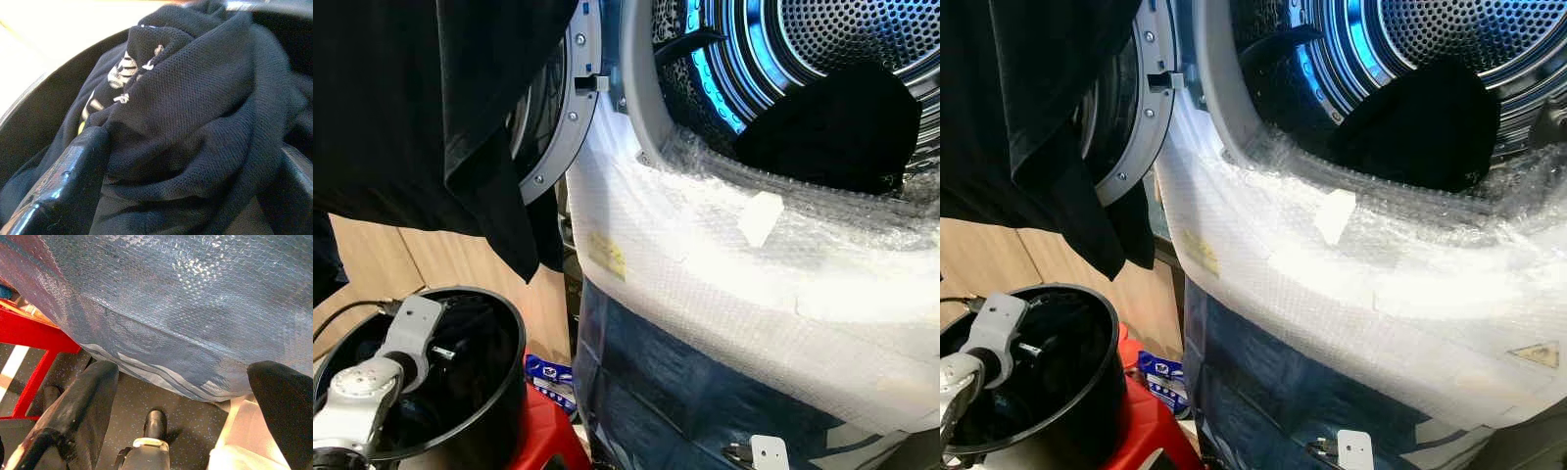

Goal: Clothes washing

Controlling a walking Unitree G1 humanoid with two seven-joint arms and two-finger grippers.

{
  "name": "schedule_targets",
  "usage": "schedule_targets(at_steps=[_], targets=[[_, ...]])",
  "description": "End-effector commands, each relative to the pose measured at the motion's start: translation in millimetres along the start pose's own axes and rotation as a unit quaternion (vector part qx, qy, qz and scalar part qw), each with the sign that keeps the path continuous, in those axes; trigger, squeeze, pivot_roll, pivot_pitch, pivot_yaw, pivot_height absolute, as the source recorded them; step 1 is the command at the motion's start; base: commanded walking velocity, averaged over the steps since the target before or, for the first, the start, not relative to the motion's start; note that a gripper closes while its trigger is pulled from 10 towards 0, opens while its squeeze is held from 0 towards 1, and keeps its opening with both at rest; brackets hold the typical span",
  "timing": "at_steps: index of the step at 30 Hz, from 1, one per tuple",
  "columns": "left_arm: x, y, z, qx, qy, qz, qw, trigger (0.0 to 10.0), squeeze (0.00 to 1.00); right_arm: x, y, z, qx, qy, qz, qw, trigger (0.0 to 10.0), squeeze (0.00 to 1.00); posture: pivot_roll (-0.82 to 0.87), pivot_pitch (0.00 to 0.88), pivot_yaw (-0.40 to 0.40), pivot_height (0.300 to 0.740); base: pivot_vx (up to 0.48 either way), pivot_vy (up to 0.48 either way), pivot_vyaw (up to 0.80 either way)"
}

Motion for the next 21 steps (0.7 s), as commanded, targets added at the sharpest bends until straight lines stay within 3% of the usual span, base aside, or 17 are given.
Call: schedule_targets(at_steps=[1,7,8,9,21], targets=[[5.2,-4.4,0.6,0.015,0.025,0.003,1.0,10.0,0.0,0.5,1.5,0.2,-0.002,0.0,0.005,1.0,10.0,0.0,0.02,0.006,0.001,0.74,0.0,0.0,0.0],[15.5,-8.6,-0.3,0.021,0.067,0.001,0.998,9.7,0.0,2.2,-0.8,-0.1,0.0,0.002,0.004,1.0,10.0,0.0,0.01,0.0,0.006,0.74,0.0,0.0,0.0],[16.1,-8.7,-0.2,0.021,0.07,0.0,0.997,3.5,0.0,2.4,-1.0,-0.1,0.001,0.002,0.004,1.0,10.0,0.0,0.01,0.0,0.006,0.74,0.0,0.0,0.0],[16.6,-9.2,-0.3,0.02,0.072,-0.001,0.997,0.0,0.0,2.8,-1.4,-0.1,0.001,0.003,0.003,1.0,10.0,0.0,0.01,0.0,0.008,0.74,0.0,0.0,0.0],[13.3,-9.1,1.7,0.019,0.07,0.017,0.997,0.0,0.0,4.3,-1.0,-0.1,0.0,0.005,0.0,1.0,10.0,0.0,0.01,0.0,0.014,0.74,0.0,0.0,0.0]])
Point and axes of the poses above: a point about 5 cm out from each wrist's last joint towards the gripper, its own z axis pointing out of the wrist towards the gripper, its own y axis along the axis of the wrist's last joint, x = y × z, the point moved 5 cm from there along z, pointing out of the wrist towards the gripper, and after that the axes turned 6 degrees about -z, right-handed, at the moved point
